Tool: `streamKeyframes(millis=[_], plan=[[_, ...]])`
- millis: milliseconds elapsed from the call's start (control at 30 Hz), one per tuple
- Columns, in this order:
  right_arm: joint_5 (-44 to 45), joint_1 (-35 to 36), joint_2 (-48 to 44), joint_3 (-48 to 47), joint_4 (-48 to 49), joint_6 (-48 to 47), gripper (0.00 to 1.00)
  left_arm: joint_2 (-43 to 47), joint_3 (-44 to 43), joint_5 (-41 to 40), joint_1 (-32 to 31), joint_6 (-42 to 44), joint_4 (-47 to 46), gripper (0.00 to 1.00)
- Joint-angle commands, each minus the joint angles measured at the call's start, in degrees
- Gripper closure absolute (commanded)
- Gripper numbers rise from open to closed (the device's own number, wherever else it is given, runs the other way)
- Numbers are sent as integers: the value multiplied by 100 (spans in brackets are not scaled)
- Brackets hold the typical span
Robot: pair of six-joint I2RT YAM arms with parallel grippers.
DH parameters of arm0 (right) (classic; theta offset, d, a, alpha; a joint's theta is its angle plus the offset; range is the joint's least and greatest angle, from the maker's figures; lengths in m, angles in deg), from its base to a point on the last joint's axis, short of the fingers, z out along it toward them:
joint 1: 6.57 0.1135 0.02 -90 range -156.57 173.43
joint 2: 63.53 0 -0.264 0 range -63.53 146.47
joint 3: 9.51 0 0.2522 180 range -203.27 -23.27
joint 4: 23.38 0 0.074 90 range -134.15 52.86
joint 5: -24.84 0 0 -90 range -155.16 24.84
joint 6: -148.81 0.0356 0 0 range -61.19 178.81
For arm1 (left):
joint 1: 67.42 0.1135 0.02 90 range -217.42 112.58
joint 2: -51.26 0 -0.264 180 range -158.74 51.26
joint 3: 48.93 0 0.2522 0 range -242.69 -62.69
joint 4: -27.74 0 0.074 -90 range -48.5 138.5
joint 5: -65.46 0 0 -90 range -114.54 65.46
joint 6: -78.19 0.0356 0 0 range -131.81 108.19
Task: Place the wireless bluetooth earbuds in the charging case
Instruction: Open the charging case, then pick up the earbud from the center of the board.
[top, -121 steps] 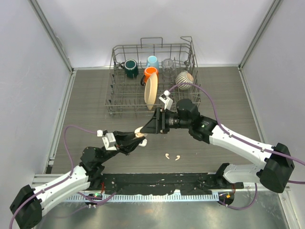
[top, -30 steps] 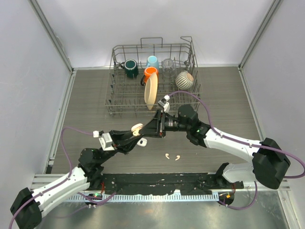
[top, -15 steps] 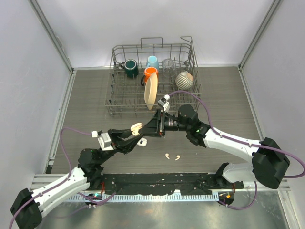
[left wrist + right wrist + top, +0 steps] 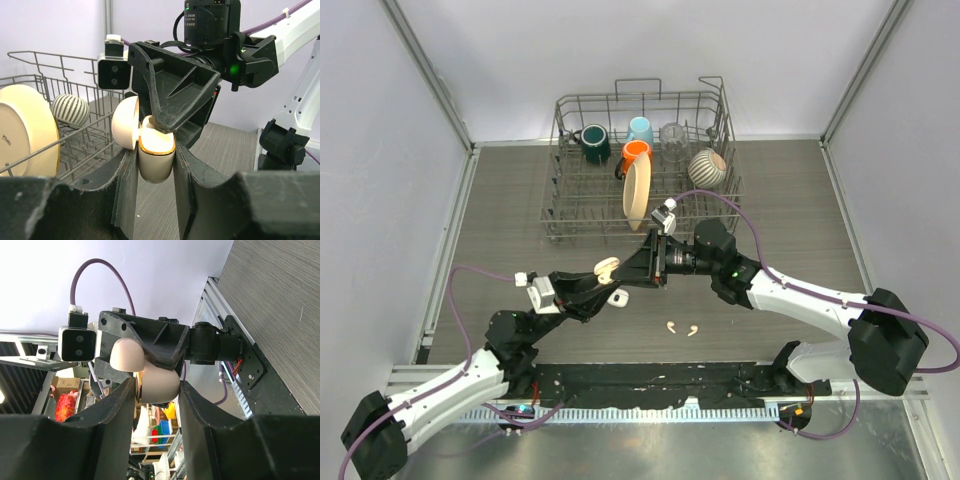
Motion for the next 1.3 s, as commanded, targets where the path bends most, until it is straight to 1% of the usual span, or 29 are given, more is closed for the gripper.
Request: streamKeyframes(millis=[0,33,100,200,233,267,333,367,433,467,567,600,700,733,767,800,833,867,933,967,1000,1067,1167,1200,1233,1267], plan=[[-97,27,11,14,421,57,99,-76,59,-16,-26,23,-346,65],[-88,18,3,14,430,57,99,-85,59,-8,-26,32,-355,71],[-88,27,3,31,422,57,99,-76,59,10,-26,23,-346,75],[-71,27,3,31,378,13,99,-76,59,53,-26,58,-355,86],[-53,27,-15,31,351,-4,99,-68,50,80,-26,75,-355,98],[-35,27,-15,23,316,-57,94,-67,50,106,-26,93,-329,100],[-9,27,-50,23,263,-92,85,-76,50,124,-26,111,-320,100],[8,27,-76,14,237,-110,69,-76,59,115,-17,111,-320,100],[87,27,-155,5,53,-241,57,-76,59,115,-26,119,-320,100],[114,27,-190,-47,-43,-320,49,-68,68,107,-26,128,-320,100],[386,27,-418,-275,-763,-829,42,-15,94,54,-26,146,-293,100],[709,27,-506,-354,-1339,-1213,41,20,129,28,-26,155,-293,100],[1290,35,-902,-601,-2308,-1708,38,186,182,-86,-26,172,-267,100],[1683,27,-1042,-636,-2486,-1944,38,248,208,-113,-26,190,-249,100],[1844,27,-1296,-654,-2583,-2068,37,327,209,-165,-26,190,-145,100],[2002,27,-1437,-654,-2950,-2165,35,476,209,-183,-17,216,-92,100],[2378,27,-1552,-645,-3110,-2245,34,556,209,-210,-26,216,-30,100],[2573,27,-1779,-637,-3286,-2376,33,635,209,-236,-26,234,75,100],[3257,27,-1956,-619,-3970,-2334,32,880,348,-306,-26,251,163,100],[4253,27,-2053,-549,-4260,-1959,33,960,367,-333,-26,269,260,100],[4654,27,-2184,-488,-4742,-1790,32,1030,384,-359,-26,269,304,100],[5244,27,-2335,-295,-4957,-1710,26,1233,393,-359,-26,278,471,100],[5370,35,-2362,-285,-5299,-1849,22,1409,411,-350,-26,269,612,100],[5387,18,-2222,-311,-5544,-1954,19,1435,428,-368,-26,269,621,100],[5396,18,-2151,-355,-5677,-2016,13,1444,428,-377,-17,269,621,100],[5422,27,-2055,-425,-5835,-2017,10,1470,428,-386,-26,278,630,100]])
